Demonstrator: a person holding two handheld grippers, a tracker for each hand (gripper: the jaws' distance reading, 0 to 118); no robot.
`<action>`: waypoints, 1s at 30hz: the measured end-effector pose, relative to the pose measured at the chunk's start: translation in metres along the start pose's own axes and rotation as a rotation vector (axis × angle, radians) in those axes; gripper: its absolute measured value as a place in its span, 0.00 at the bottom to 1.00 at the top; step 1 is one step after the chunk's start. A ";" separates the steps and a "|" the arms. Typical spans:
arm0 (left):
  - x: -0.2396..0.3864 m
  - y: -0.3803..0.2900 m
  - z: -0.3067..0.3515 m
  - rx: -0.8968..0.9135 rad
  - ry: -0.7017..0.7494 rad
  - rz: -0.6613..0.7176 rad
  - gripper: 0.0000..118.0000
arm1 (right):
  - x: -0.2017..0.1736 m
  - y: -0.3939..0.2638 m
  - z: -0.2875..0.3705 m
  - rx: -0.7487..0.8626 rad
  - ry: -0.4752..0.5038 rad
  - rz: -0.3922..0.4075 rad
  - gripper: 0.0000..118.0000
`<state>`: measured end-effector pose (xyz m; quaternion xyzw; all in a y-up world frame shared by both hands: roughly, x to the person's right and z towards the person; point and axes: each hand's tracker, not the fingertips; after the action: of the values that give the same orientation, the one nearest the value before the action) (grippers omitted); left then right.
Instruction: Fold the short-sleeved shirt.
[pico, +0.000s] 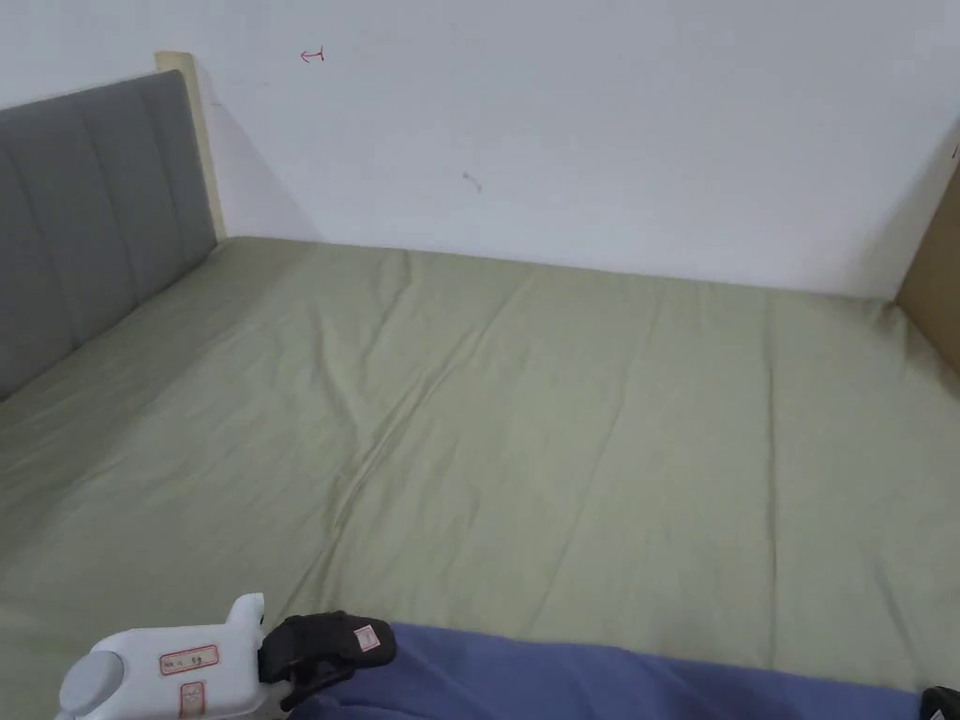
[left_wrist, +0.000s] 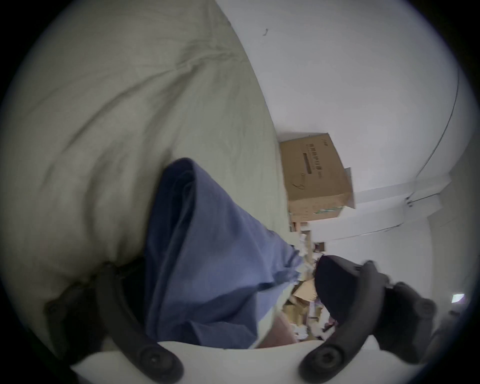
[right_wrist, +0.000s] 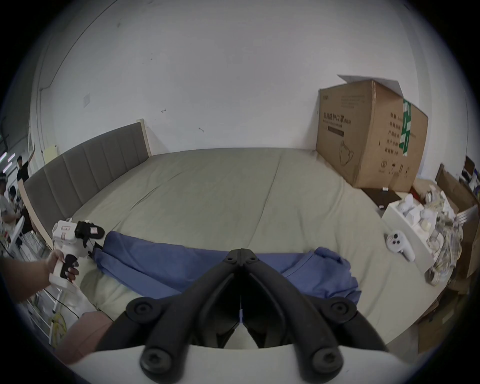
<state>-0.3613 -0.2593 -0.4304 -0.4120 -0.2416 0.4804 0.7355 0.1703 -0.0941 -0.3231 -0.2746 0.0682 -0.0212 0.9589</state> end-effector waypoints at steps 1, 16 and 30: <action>0.005 -0.002 0.003 0.019 0.090 -0.031 0.84 | 0.000 0.000 -0.003 -0.008 0.000 -0.009 0.00; 0.129 -0.055 0.030 0.145 1.114 -0.735 0.05 | 0.010 -0.002 0.019 0.014 0.009 -0.023 0.00; 0.253 -0.106 -0.139 -0.202 0.294 -0.547 0.85 | 0.039 -0.011 0.039 0.011 0.022 -0.101 0.00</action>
<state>-0.0964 -0.1029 -0.4275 -0.4678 -0.2810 0.1741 0.8197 0.2149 -0.0856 -0.2892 -0.2722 0.0647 -0.0730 0.9573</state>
